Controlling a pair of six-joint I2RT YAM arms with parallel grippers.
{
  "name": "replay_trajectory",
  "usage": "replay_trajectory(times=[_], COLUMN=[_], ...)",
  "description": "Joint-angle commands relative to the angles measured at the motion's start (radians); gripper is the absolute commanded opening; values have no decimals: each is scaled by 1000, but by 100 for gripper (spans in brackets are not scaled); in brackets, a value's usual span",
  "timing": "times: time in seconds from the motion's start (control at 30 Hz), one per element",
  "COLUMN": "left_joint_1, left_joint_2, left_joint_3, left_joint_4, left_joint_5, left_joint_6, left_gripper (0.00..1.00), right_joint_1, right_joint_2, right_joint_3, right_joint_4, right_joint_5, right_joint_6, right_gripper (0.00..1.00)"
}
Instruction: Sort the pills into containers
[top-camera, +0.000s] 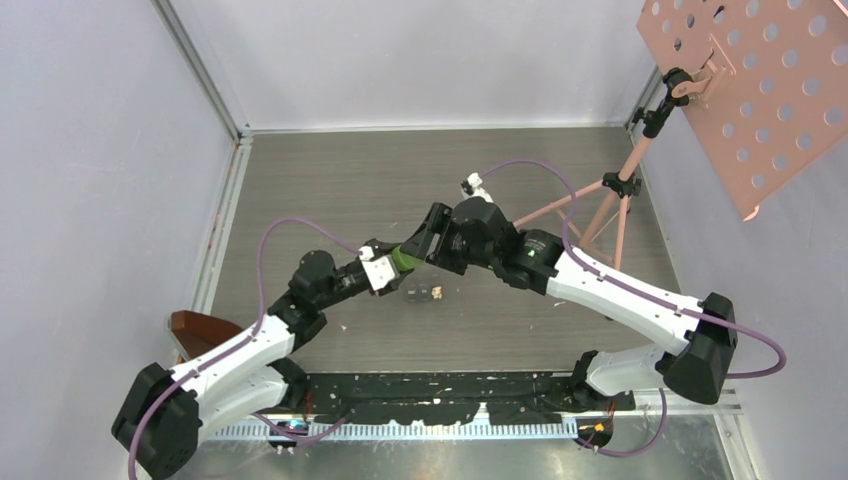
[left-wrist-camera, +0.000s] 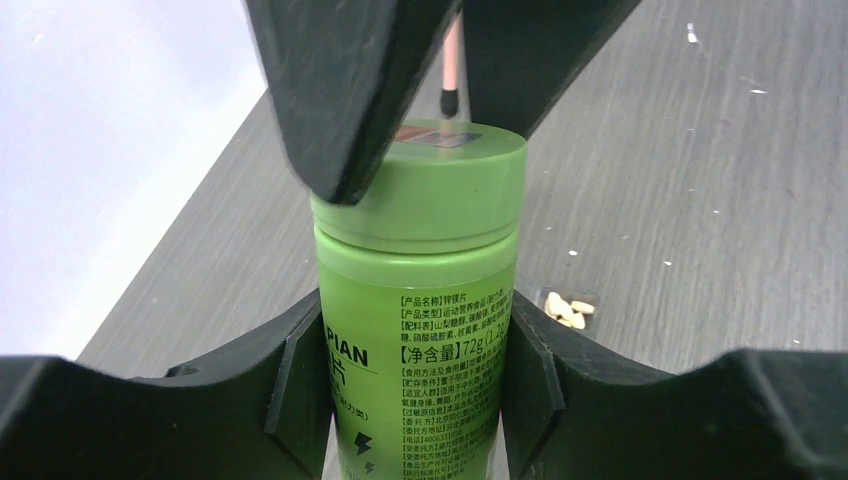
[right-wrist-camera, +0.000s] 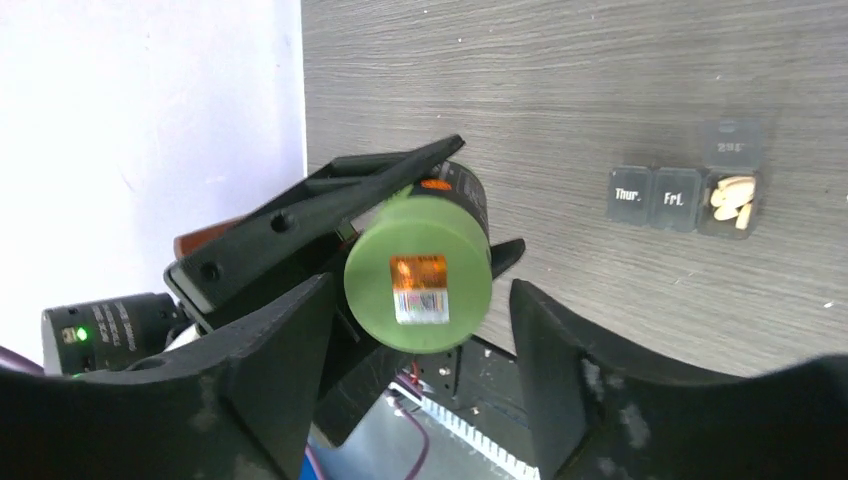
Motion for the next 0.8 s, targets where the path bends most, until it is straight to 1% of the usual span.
replay_trajectory(times=[0.0, 0.07, 0.1, 0.13, 0.17, 0.2, 0.23, 0.27, 0.3, 0.33, 0.37, 0.4, 0.43, 0.47, 0.5, 0.53, 0.57, 0.63, 0.77], left_joint_1=[17, 16, 17, 17, 16, 16, 16, 16, 16, 16, 16, 17, 17, 17, 16, 16, 16, 16, 17], left_joint_2=[-9, -3, 1, 6, 11, 16, 20, 26, 31, 36, 41, 47, 53, 61, 69, 74, 81, 91, 109], left_joint_3=[33, 53, 59, 62, 64, 69, 76, 92, 104, 117, 131, 146, 162, 179, 197, 214, 227, 254, 292], left_joint_4=[38, -6, -16, -19, -21, -28, -43, -61, -88, -104, -134, -158, -183, -212, -245, -274, -303, -361, -450], left_joint_5=[-44, 1, 22, 37, 64, 86, 109, 137, 169, 203, 242, 287, 325, 363, 411, 448, 485, 557, 649], left_joint_6=[-6, -16, -22, -31, -38, -41, -47, -51, -54, -58, -59, -62, -65, -66, -64, -64, -63, -49, -16], left_gripper=[0, 0, 0, 0, 0, 0, 0, 0, 0, 0, 0, 0, 0, 0, 0, 0, 0, 0, 0], right_joint_1=[16, 15, 11, 7, -3, -14, -22, -35, -37, -39, -39, -39, -39, -39, -39, -39, -39, -39, -39], right_joint_2=[-65, -125, -146, -185, -205, -242, -259, -294, -310, -334, -345, -359, -363, -360, -353, -345, -327, -292, -203], right_joint_3=[55, 16, 1, -31, -50, -86, -118, -133, -157, -162, -169, -169, -163, -154, -135, -126, -102, -66, 29], right_joint_4=[-16, 26, 39, 68, 89, 122, 140, 183, 194, 206, 206, 191, 177, 141, 124, 91, 74, 35, -114], right_joint_5=[71, 116, 128, 140, 131, 111, 82, -9, -49, -149, -206, -317, -367, -462, -537, -568, -616, -621, -616], right_joint_6=[-30, -123, -198, -239, -354, -413, -548, -715, -782, -920, -995, -1121, -1180, -1270, -1306, -1374, -1405, -1468, -1595], right_gripper=[90, 98, 97, 96, 96, 95, 95, 95, 95, 96, 96, 96, 97, 97, 98, 98, 98, 98, 100])
